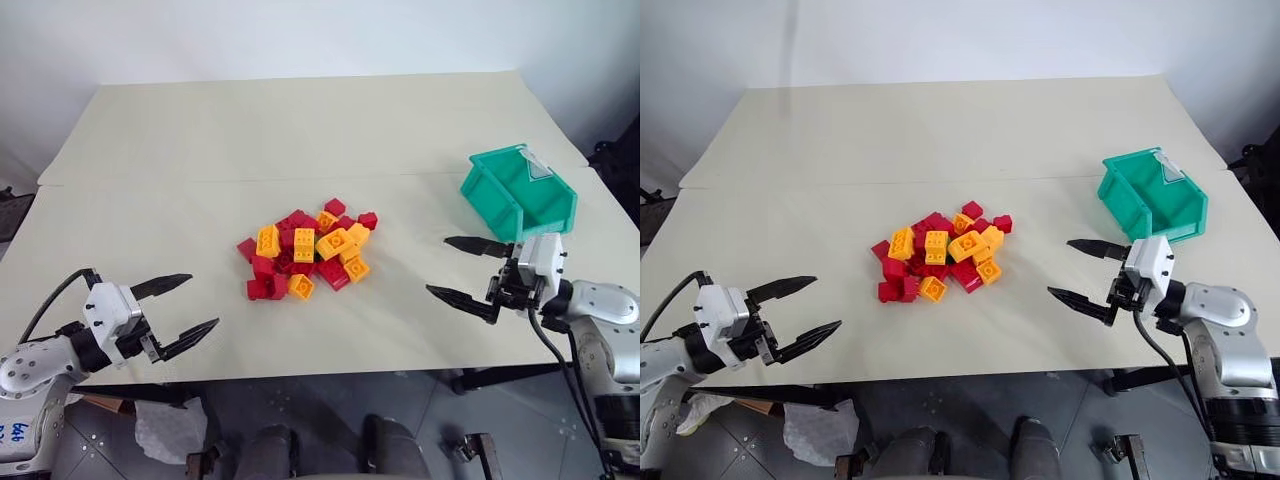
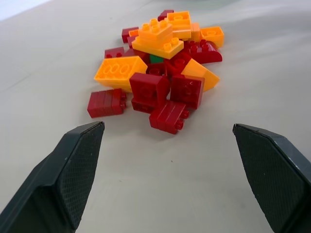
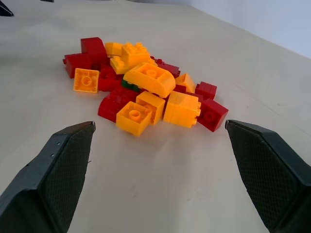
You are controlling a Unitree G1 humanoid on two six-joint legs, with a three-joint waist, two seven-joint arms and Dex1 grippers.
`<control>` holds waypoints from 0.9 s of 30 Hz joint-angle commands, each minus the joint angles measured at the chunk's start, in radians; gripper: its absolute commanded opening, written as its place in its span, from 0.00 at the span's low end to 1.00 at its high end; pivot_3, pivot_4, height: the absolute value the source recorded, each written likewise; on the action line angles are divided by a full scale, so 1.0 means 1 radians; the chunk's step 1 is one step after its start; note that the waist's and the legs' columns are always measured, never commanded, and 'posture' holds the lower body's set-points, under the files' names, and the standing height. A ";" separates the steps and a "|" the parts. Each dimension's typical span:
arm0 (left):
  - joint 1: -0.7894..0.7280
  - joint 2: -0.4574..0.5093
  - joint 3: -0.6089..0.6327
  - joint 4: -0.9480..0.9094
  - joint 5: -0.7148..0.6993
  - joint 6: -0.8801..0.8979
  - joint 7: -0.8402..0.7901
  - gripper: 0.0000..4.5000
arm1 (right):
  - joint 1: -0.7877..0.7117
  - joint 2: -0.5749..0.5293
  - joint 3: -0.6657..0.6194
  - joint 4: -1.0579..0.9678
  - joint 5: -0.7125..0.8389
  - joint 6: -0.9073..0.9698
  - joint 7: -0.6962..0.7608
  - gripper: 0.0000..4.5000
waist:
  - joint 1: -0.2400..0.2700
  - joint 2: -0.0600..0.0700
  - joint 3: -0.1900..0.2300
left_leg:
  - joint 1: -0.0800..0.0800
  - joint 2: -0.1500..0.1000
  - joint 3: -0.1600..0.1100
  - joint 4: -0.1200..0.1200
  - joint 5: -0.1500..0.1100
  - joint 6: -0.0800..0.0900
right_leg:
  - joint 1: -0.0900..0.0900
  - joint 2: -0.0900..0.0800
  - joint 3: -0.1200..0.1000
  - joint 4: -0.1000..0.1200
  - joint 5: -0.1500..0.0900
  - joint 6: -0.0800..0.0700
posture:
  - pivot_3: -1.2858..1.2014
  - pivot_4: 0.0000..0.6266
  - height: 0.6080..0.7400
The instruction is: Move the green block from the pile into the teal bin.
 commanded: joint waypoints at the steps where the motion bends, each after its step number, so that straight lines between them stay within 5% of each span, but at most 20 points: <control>1: 0.035 0.000 0.033 -0.037 -0.019 0.000 -0.003 1.00 | -0.019 0.014 -0.007 -0.002 -0.002 -0.016 -0.004 1.00 | 0.000 0.000 0.000 | 0.000 0.000 0.000 0.000 0.000 0.000 | 0.000 0.000 0.000 0.000 0.000 0.000 | 0.52 0.24 1.00; 6: 0.031 -0.018 0.052 -0.051 -0.104 0.059 0.006 1.00 | -0.033 0.028 0.015 -0.023 0.010 0.039 -0.003 1.00 | 0.001 0.000 0.000 | 0.000 0.001 0.000 0.000 0.000 0.000 | 0.000 0.000 0.000 0.000 0.000 0.000 | 0.52 0.24 1.00; 8: 0.035 -0.028 0.049 -0.060 -0.098 0.036 -0.004 1.00 | -0.051 0.042 0.055 -0.070 0.023 0.095 -0.006 0.91 | 0.000 0.000 0.000 | 0.000 0.001 -0.001 0.001 0.000 0.000 | 0.000 0.000 0.000 0.000 0.000 0.000 | 0.52 0.24 1.00; 20: 0.114 -0.114 0.057 -0.030 -0.062 -0.101 -0.029 1.00 | -0.231 0.196 0.363 -0.139 -0.111 0.269 -0.066 0.01 | 0.001 0.000 0.000 | 0.000 0.001 -0.001 0.001 -0.001 -0.001 | -0.001 0.001 0.000 0.001 0.000 -0.001 | 0.52 0.24 1.00; 27: 0.128 -0.164 0.033 -0.069 -0.049 -0.101 0.048 1.00 | -0.413 0.371 0.484 0.056 -0.264 0.298 -0.188 0.01 | -0.008 -0.001 0.000 | 0.000 0.001 -0.001 0.001 -0.001 -0.002 | -0.003 0.001 0.000 0.004 0.001 -0.001 | 0.52 0.24 1.00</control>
